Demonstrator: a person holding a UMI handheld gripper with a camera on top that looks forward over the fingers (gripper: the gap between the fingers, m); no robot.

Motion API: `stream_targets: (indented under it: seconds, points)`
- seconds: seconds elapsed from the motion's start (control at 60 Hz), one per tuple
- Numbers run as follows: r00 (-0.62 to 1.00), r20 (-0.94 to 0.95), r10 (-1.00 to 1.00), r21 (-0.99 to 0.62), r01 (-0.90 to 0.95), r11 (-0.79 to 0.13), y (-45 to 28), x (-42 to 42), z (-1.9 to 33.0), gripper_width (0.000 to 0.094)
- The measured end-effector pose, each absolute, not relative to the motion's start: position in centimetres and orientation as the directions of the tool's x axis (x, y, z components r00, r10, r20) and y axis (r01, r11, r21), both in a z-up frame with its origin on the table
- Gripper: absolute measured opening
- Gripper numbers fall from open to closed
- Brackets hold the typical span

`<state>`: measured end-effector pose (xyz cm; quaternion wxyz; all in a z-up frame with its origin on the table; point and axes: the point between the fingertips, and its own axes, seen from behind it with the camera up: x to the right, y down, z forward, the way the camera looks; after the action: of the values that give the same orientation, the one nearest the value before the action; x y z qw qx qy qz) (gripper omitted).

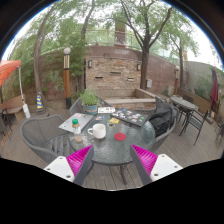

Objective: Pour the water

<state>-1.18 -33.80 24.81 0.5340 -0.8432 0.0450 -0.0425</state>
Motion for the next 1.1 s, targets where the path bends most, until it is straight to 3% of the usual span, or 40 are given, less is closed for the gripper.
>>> stream_targets:
  seconds: [0.017,0.033,0.1,0.133,0.217,0.25,0.267,0.35,0.383,0.633,0.933,1.1]
  points:
    - [0.991,0.029,-0.130,-0.903,-0.030,-0.428,-34.8,-2.3,27.0,0.0822]
    - [0.990,0.032,-0.135,-0.904,-0.029,-0.426,-34.9,-2.2,27.1,0.0821]
    - [0.989,0.041,-0.145,-0.900,-0.027,-0.435,-35.1,-2.0,26.8,0.0824]
    - [0.988,0.043,-0.147,-0.896,-0.027,-0.444,-34.6,-1.2,25.0,0.0827]
    - [0.985,0.039,-0.166,-0.881,-0.045,-0.470,-35.7,-3.0,25.9,0.0826]
    - [0.985,0.029,-0.171,-0.876,-0.057,-0.478,-35.5,-2.5,24.3,0.0826]
    - [0.984,0.028,-0.178,-0.872,-0.063,-0.486,-36.3,-3.8,25.5,0.0827]
    - [0.985,-0.009,-0.171,-0.878,-0.089,-0.471,-35.2,-6.6,24.2,0.0832]
    - [0.985,-0.019,-0.170,-0.878,-0.098,-0.468,-34.8,-10.0,25.8,0.0833]
    - [0.999,-0.029,-0.034,-0.910,-0.040,-0.412,-24.9,-18.5,20.4,0.0833]
    - [1.000,-0.020,0.000,-0.952,-0.019,-0.306,-6.1,-22.4,9.9,0.0830]
    - [1.000,-0.010,0.022,-0.966,-0.004,-0.259,0.0,-23.3,8.9,0.0823]
